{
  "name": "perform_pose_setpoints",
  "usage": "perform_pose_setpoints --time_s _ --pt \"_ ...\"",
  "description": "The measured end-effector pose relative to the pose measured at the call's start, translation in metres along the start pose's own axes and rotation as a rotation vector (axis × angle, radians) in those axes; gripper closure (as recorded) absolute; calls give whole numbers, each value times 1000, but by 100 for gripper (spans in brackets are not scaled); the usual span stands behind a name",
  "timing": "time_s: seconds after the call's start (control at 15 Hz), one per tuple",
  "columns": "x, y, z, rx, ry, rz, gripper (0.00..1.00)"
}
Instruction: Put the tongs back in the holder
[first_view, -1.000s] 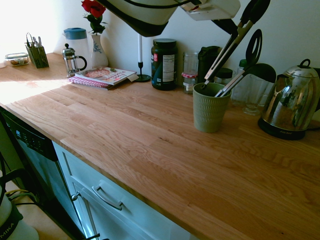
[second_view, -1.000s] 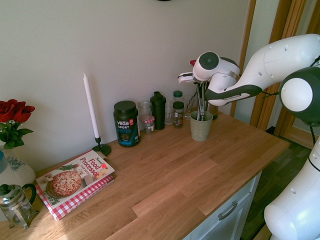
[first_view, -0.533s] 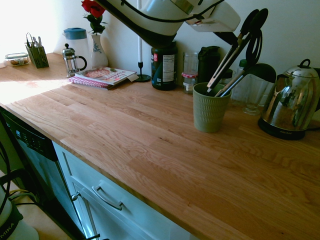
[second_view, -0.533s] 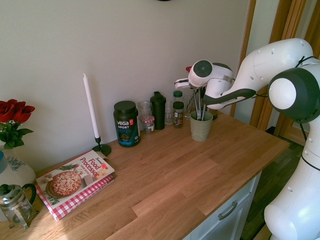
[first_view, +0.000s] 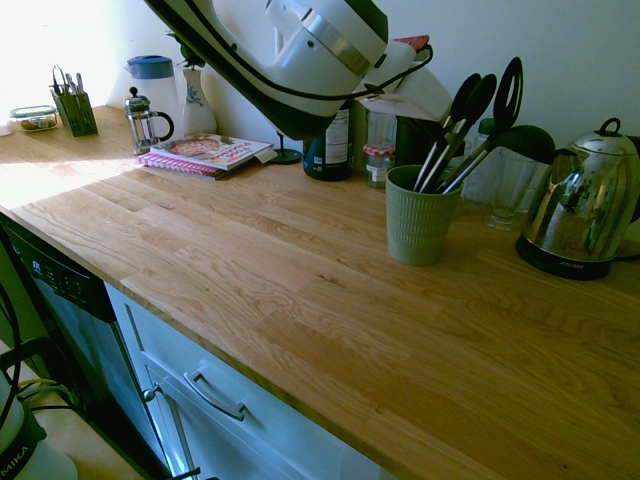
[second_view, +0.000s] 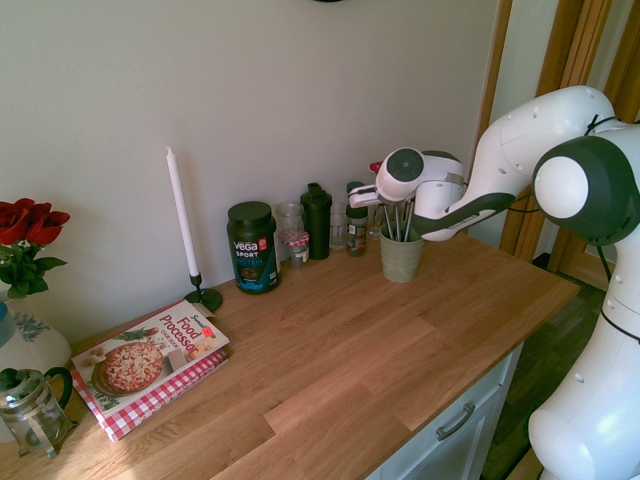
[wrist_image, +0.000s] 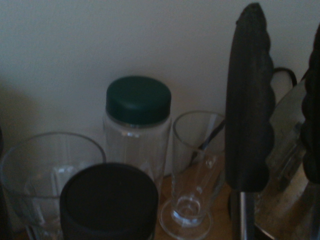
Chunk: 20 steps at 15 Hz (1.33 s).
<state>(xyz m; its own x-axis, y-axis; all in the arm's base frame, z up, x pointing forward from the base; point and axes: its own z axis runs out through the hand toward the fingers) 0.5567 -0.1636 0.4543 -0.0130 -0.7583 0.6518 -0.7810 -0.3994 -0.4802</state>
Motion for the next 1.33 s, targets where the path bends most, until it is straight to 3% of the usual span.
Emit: perform_pose_setpoints --time_s 0.6,0.87,1.13,1.33 --pt "14 10 -29 6 -8 6 0" --pt "50 -12 -74 65 -22 26 0" --pt "7 -24 -118 4 -264 -31 0" --pt "-32 -5 -133 -56 -477 -95 0"
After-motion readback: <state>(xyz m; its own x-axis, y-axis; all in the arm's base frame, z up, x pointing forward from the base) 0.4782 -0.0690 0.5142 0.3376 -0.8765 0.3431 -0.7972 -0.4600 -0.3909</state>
